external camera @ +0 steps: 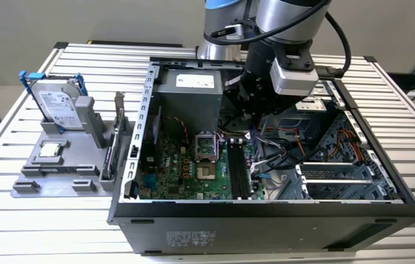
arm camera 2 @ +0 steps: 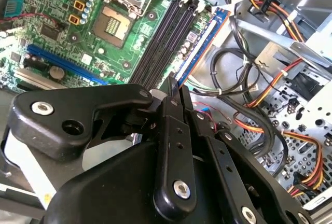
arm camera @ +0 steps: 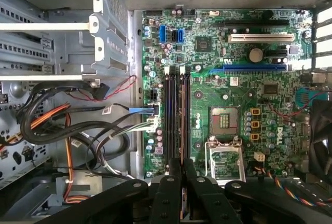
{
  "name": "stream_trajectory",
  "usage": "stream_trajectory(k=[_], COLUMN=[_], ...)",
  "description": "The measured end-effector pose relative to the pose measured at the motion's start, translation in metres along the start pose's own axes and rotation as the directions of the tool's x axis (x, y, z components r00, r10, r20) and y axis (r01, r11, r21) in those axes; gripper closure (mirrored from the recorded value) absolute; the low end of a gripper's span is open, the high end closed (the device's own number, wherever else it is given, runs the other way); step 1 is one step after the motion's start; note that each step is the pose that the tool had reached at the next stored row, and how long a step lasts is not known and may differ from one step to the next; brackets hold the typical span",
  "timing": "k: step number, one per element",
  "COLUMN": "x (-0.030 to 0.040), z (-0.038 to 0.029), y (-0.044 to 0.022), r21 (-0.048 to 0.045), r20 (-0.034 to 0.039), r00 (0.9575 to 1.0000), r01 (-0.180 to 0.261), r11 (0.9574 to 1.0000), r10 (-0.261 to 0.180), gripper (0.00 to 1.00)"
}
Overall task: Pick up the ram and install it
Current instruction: 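Insert the ram into the slot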
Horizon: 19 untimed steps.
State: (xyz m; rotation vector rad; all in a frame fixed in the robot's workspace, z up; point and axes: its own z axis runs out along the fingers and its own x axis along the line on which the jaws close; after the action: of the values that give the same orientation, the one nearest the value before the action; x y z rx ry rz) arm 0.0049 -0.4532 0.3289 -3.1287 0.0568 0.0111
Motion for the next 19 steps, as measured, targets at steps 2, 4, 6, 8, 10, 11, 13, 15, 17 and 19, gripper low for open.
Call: stream_trajectory(k=[2,4,6,8,10,11,13,15,17,19], x=[0.0008,0.001,0.0013,0.0028,0.003,0.0032,0.0035,0.0036,0.0036,0.0037], z=[0.0,0.0,0.0,0.0,0.0,0.0,0.0,0.0,0.0008,0.0019], y=[0.0,0.0,-0.0001,-0.0001,-0.0001,-0.0001,-0.0001,-0.0001,-0.0001,-0.0001], r21=[0.0,0.0,0.0,0.0,0.0,0.0,0.0,0.0001,0.0003,-0.0003], r20=[0.0,0.0,0.0,0.0,0.0,0.0,0.0,0.0,-0.0001,-0.0001], r00=[1.0,1.0,1.0,1.0,1.0,1.0,1.0,1.0,1.0,1.0], r01=[0.0,0.0,0.0,0.0,0.0,0.0,0.0,0.0,0.0,0.0], r11=[1.0,1.0,1.0,1.0,1.0,1.0,1.0,1.0,1.0,1.0], r10=[0.0,0.0,0.0,0.0,0.0,0.0,0.0,0.0,0.0,0.0], gripper=[1.0,1.0,1.0,1.0,1.0,1.0,1.0,1.0,1.0,1.0])
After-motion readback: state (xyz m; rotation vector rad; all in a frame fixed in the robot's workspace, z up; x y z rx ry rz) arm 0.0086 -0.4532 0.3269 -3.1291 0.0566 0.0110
